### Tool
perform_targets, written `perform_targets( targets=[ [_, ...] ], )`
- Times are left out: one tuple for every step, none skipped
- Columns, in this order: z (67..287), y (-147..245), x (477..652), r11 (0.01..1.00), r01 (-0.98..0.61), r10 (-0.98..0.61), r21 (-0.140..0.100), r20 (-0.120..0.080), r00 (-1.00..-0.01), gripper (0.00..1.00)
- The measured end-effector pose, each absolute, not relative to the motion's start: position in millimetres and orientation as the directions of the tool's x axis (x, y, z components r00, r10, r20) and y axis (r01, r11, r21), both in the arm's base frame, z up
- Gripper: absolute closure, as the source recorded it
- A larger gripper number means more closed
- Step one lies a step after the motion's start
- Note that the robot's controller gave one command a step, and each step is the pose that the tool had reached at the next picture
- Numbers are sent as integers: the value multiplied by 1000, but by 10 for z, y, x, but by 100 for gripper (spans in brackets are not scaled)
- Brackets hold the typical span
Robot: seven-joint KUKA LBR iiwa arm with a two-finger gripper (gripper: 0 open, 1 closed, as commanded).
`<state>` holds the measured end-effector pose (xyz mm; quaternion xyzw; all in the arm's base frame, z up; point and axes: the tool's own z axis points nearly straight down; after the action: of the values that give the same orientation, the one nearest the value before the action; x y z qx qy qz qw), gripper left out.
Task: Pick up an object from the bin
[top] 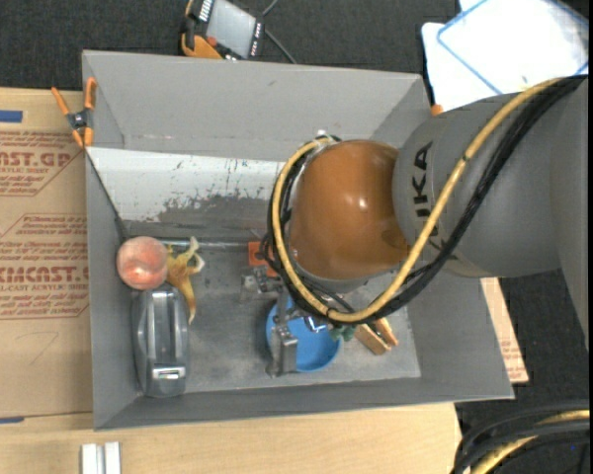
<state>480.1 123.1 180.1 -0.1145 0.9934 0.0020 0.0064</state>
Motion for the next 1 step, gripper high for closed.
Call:
perform_targets(
  targets=[
    [1289, 979, 4847, 939, -343, -343, -1, -17, -939, 0]
  ],
)
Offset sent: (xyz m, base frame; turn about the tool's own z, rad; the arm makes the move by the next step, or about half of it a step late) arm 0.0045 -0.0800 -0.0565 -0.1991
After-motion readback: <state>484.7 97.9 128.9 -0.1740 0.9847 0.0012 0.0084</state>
